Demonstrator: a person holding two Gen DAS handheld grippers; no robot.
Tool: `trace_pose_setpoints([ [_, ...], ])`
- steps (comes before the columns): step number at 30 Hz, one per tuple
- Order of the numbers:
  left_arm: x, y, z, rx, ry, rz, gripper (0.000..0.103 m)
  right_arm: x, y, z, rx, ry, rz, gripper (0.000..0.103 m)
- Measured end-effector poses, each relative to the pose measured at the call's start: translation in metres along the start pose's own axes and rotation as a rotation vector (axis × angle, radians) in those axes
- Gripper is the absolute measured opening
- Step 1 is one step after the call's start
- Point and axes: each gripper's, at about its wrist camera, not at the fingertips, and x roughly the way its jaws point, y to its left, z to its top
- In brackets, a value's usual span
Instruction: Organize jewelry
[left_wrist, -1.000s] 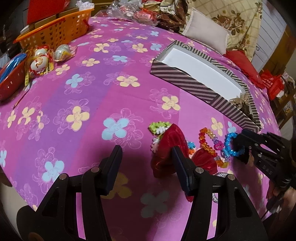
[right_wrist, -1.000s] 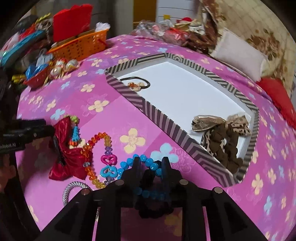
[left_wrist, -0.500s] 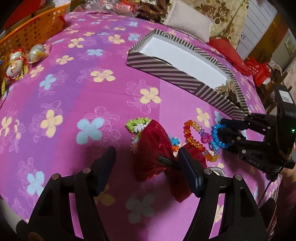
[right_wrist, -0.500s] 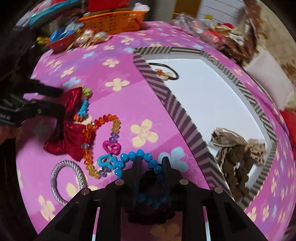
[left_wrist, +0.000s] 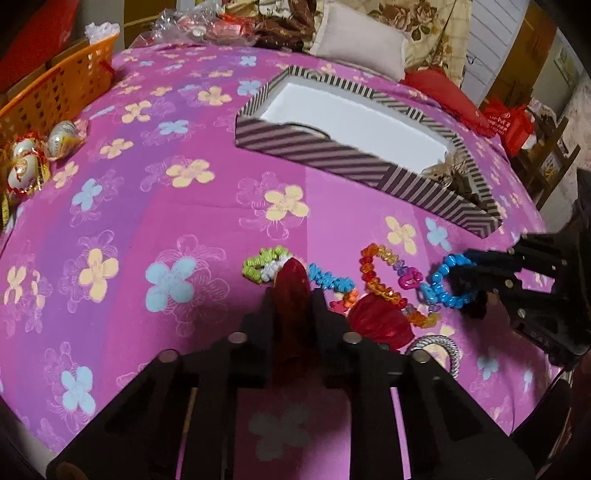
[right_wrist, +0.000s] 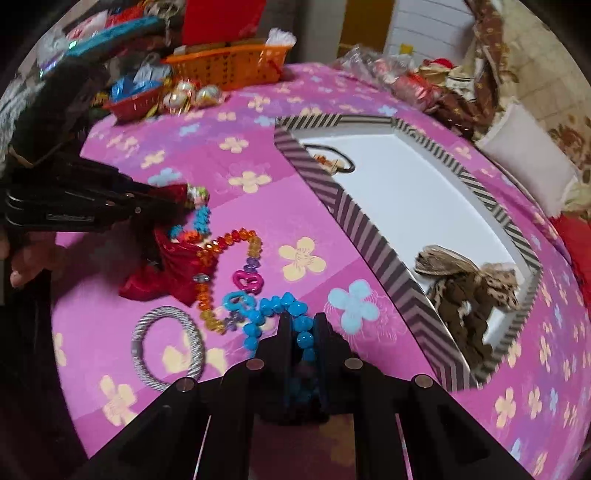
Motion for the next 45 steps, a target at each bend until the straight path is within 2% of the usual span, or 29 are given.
trace_pose_setpoints([
  [5,-0.022,-0.004,0.001,-0.014,-0.046,-0.035,0.008,-0.025,0.001,-0.007,0.058,-0.062,-0.013,0.01],
  [14,-0.061,-0.015,0.009,0.0,-0.125,-0.061,0.006,-0.067,-0.009,-0.006,0.183,-0.173,0.013,0.01],
  [31,-0.091,-0.036,0.02,0.031,-0.179,-0.042,0.006,-0.1,-0.013,-0.01,0.248,-0.233,-0.037,0.01],
  [45,-0.091,-0.059,0.056,0.08,-0.217,0.005,0.006,-0.107,-0.027,0.003,0.273,-0.261,-0.056,0.01],
])
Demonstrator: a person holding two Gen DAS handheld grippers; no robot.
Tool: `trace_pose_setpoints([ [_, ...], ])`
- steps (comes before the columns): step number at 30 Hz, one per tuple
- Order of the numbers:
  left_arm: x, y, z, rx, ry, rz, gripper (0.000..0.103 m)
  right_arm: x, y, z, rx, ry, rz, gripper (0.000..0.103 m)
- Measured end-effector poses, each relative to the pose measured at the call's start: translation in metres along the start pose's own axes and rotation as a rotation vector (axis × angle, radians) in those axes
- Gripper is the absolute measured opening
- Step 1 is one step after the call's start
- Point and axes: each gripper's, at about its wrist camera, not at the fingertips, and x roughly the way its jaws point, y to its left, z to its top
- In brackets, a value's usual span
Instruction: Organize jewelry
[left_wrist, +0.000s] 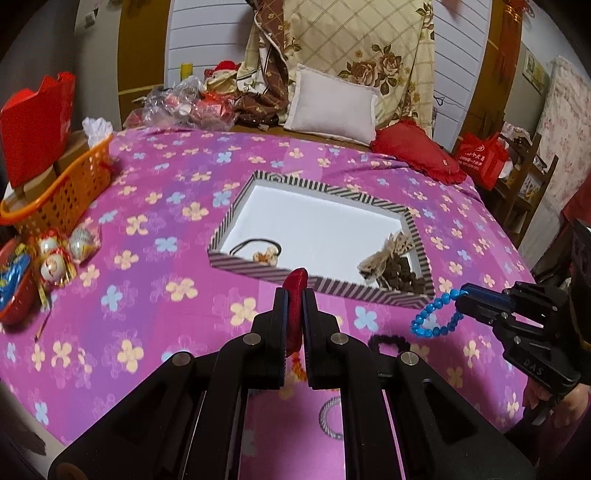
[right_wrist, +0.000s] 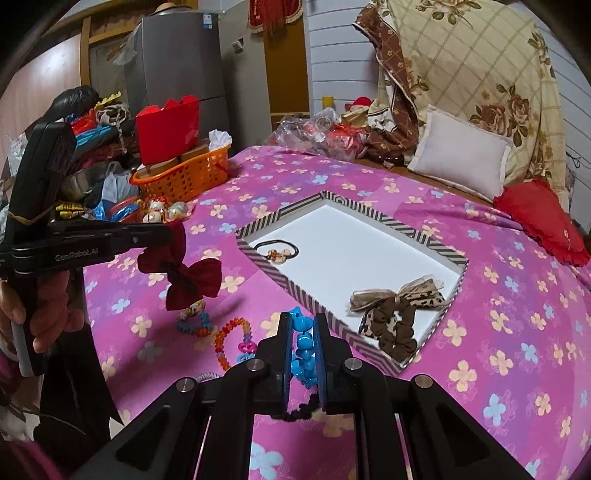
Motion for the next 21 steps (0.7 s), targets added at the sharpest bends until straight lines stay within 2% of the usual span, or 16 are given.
trace_pose_setpoints([
  [21,0.044,-0.019,0.058,0.066,-0.029,0.076,0.006,0.032,-0.023,0.043,0.045,-0.015,-0.043,0.01],
])
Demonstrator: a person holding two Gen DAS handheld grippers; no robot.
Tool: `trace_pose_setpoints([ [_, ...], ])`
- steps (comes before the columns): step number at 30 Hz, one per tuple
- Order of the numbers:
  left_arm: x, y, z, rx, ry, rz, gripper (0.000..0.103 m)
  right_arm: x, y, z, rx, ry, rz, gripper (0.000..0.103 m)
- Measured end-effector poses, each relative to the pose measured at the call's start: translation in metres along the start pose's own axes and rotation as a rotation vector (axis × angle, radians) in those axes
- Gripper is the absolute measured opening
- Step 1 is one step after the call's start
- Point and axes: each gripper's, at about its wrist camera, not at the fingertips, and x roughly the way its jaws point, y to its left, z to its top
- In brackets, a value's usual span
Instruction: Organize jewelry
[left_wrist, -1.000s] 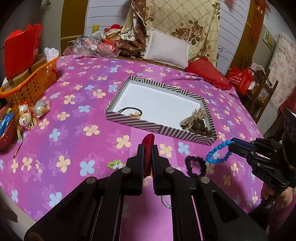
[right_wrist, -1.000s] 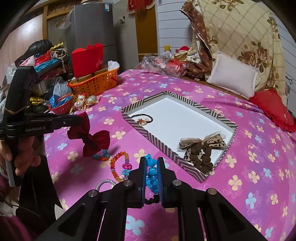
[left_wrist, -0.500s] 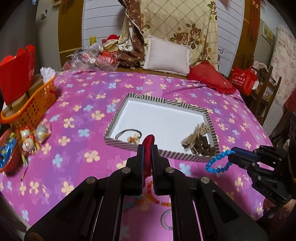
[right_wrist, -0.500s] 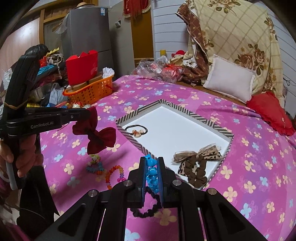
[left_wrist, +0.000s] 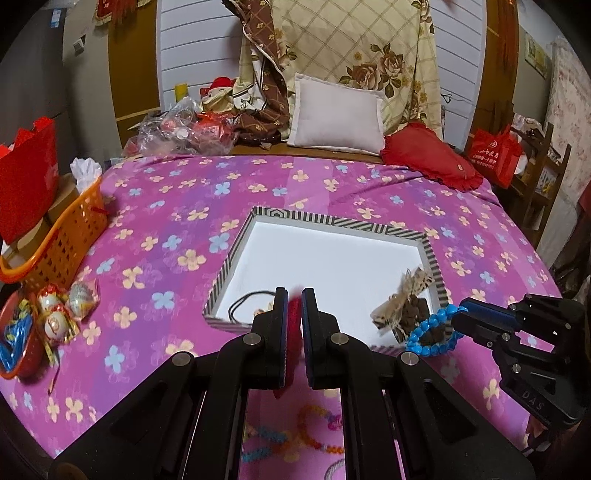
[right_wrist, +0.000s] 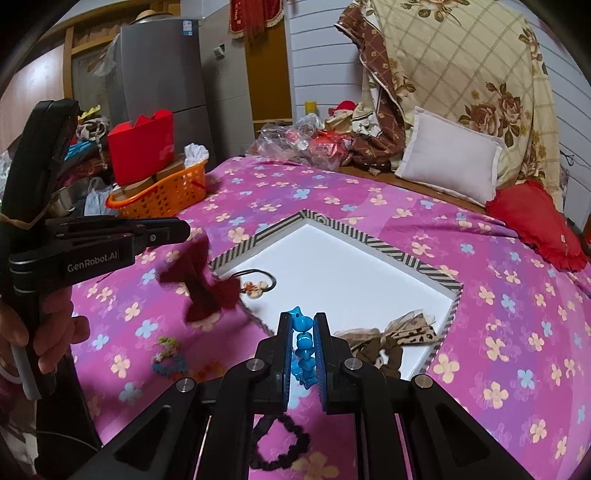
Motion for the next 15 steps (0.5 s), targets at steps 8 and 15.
trace_pose_setpoints([
  [8,0.027,-0.003,0.017,0.001,0.007,0.005,0.006,0.022,-0.01,0.01,0.019,0.016,-0.009,0.01],
  [15,0.044,0.008,0.011,-0.037,0.054,-0.014,0.006,0.043,-0.016,0.009,0.041,0.041,0.0,0.01],
])
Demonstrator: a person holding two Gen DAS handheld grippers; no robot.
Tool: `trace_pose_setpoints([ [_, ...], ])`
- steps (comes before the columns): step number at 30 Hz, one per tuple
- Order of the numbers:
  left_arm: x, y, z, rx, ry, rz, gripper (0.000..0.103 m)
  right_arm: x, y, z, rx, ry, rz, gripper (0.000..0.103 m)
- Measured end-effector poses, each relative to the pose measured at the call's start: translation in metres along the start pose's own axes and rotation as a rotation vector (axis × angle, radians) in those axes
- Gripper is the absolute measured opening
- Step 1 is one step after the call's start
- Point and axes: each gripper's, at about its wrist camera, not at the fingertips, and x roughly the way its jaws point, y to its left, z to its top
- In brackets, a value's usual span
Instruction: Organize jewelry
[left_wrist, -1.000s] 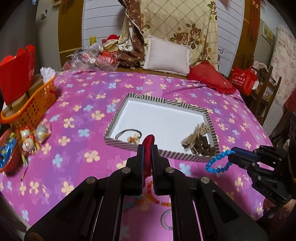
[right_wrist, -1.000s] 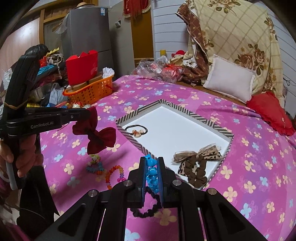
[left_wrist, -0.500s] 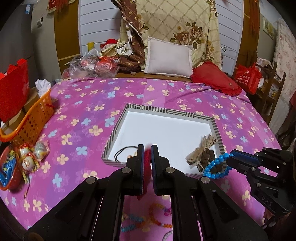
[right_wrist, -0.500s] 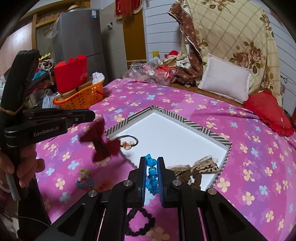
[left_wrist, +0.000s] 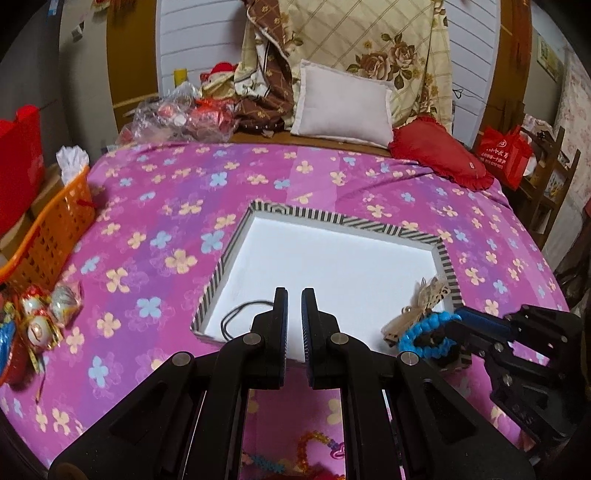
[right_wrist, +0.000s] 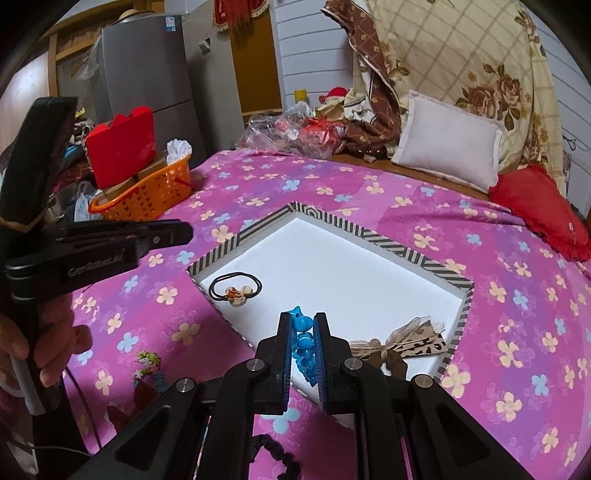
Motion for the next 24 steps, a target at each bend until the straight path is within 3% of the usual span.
trace_pose_setpoints([
  [6,-0.01,0.013,-0.022,0.004,0.059,-0.066,0.01,0.009,0.002,-0.002,-0.001,0.014,0.002,0.01],
  [8,-0.015,0.021,-0.036,-0.005,0.086,-0.097,0.033,0.011,0.003,-0.003,-0.001,0.018,0.004,0.01],
  [10,-0.02,0.027,-0.051,-0.013,0.105,-0.126,0.046,0.011,0.004,-0.004,-0.001,0.022,0.007,0.01],
  [11,-0.023,0.03,-0.06,-0.011,0.12,-0.142,0.048,0.012,0.005,-0.004,-0.002,0.024,0.008,0.01],
  [18,-0.032,0.029,-0.123,0.064,0.228,-0.198,0.048,0.013,0.008,-0.007,-0.004,0.035,0.009,0.01],
  [24,-0.023,0.027,-0.153,0.058,0.288,-0.149,0.048,0.014,0.01,-0.01,-0.002,0.044,0.008,0.01],
])
